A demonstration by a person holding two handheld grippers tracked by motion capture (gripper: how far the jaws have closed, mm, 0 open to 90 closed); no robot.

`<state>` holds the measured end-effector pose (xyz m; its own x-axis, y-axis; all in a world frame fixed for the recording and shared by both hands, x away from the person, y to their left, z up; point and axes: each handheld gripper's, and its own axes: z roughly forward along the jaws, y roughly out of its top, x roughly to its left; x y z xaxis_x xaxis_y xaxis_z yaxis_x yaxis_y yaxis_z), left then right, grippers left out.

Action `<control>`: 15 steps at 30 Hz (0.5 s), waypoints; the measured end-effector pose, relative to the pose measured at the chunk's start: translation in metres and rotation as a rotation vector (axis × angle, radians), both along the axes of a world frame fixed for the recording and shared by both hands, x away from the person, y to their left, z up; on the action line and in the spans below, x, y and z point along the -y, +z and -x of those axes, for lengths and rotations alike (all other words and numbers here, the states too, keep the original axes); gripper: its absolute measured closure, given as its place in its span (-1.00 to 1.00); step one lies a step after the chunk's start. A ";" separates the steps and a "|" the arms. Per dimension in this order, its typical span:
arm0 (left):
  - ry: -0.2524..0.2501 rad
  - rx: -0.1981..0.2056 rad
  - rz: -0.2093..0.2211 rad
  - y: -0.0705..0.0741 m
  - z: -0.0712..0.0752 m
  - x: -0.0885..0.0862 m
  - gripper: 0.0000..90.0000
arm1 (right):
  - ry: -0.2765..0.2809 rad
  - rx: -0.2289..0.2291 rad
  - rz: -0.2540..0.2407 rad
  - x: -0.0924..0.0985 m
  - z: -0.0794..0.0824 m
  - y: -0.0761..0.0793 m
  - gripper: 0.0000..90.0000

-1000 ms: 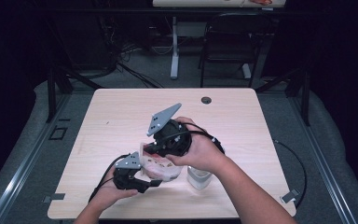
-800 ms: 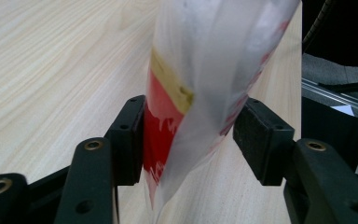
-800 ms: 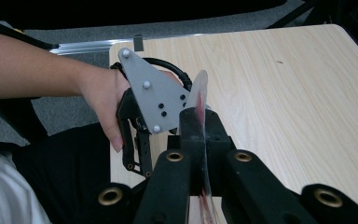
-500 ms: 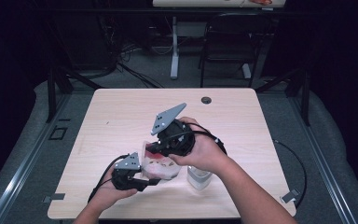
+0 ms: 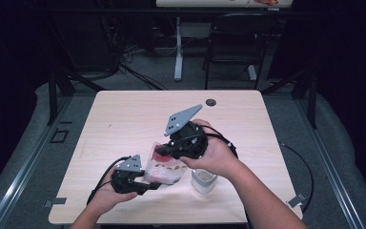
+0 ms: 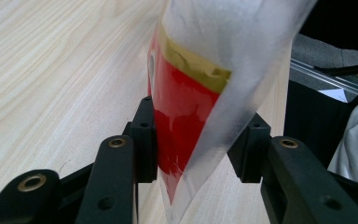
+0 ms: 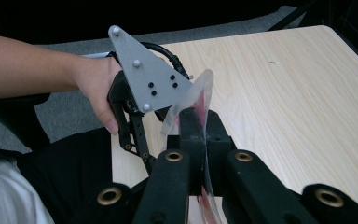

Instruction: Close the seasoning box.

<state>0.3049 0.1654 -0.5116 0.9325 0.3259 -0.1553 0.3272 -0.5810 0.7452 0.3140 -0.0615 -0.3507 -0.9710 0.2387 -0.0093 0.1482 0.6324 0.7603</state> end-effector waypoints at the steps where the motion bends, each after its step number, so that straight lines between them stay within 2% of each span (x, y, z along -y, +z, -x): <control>1: -0.003 -0.007 -0.011 0.001 0.000 0.001 0.34 | -0.005 -0.002 -0.001 0.002 0.000 0.000 0.99; 8: -0.023 -0.030 -0.068 0.009 -0.002 0.002 0.35 | -0.015 -0.005 -0.007 0.010 0.000 -0.003 0.98; 9: -0.015 -0.022 -0.087 0.011 -0.002 0.002 0.35 | -0.016 -0.005 -0.009 0.012 0.000 -0.003 0.98; 11: -0.029 -0.043 -0.086 0.014 -0.003 0.003 0.36 | -0.020 -0.007 -0.020 0.014 -0.001 -0.003 0.98; 15: -0.031 -0.040 -0.112 0.018 -0.003 0.003 0.36 | -0.029 -0.006 -0.031 0.019 0.000 -0.004 0.97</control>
